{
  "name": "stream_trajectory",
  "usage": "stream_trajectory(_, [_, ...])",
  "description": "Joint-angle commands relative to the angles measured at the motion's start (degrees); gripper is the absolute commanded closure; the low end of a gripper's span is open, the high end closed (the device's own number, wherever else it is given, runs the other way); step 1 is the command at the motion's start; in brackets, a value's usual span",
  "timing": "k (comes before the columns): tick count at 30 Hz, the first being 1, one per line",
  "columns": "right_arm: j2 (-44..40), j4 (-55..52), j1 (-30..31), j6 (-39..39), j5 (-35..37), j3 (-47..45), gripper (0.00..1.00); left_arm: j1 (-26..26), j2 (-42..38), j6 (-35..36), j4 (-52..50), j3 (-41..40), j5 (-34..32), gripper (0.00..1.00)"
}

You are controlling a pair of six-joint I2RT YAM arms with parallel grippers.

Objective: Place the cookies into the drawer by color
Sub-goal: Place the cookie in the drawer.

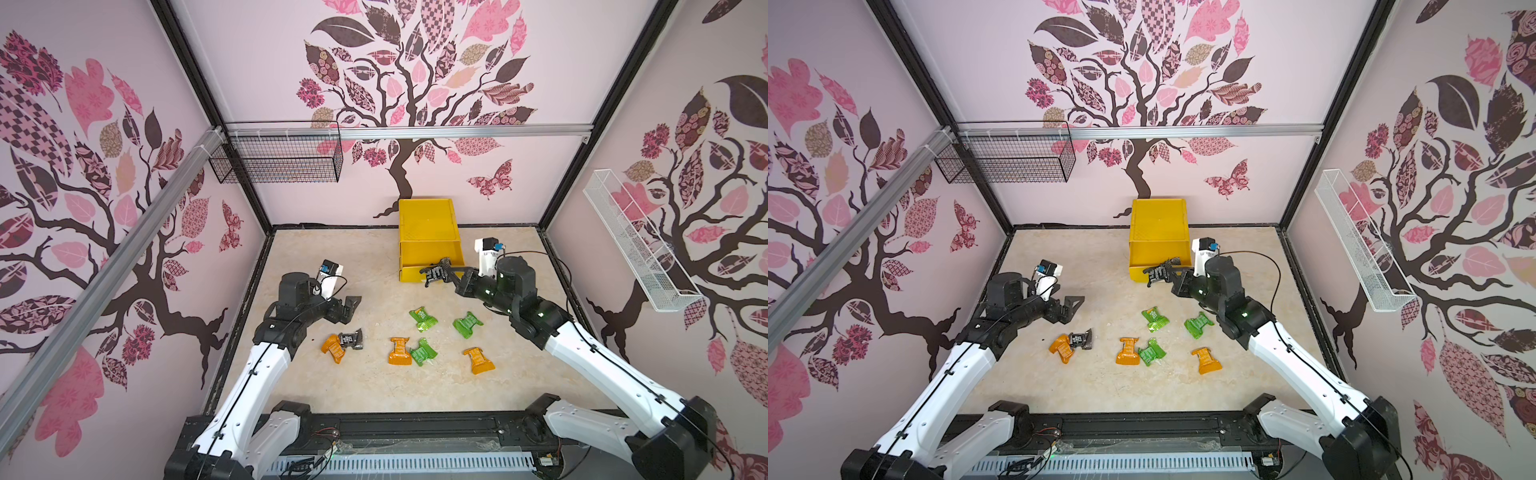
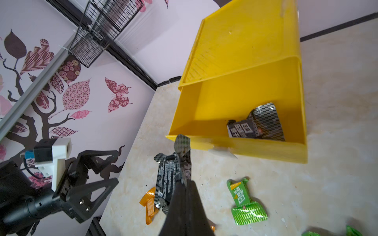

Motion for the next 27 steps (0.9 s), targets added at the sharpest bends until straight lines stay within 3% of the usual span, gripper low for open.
stream_trajectory(1, [4.1,2.9,-0.2,-0.7,3.1,4.9,1.0,0.0,-0.9,-0.3,-0.1,-0.1,1.4,0.03])
stream_trajectory(13, [18.9,8.0,-0.6,-1.7,6.3,13.5,1.0,-0.5,-1.4,0.1,0.3,-0.5,0.9,0.03])
stream_trajectory(25, [24.9,9.6,-0.5,1.7,3.7,15.2,1.0,-0.9,-1.4,0.1,0.2,-0.5,1.2,0.03])
stream_trajectory(27, [25.6,9.3,-0.5,1.8,2.3,15.9,0.96,-0.9,-1.5,0.3,0.4,-0.8,1.0,0.03])
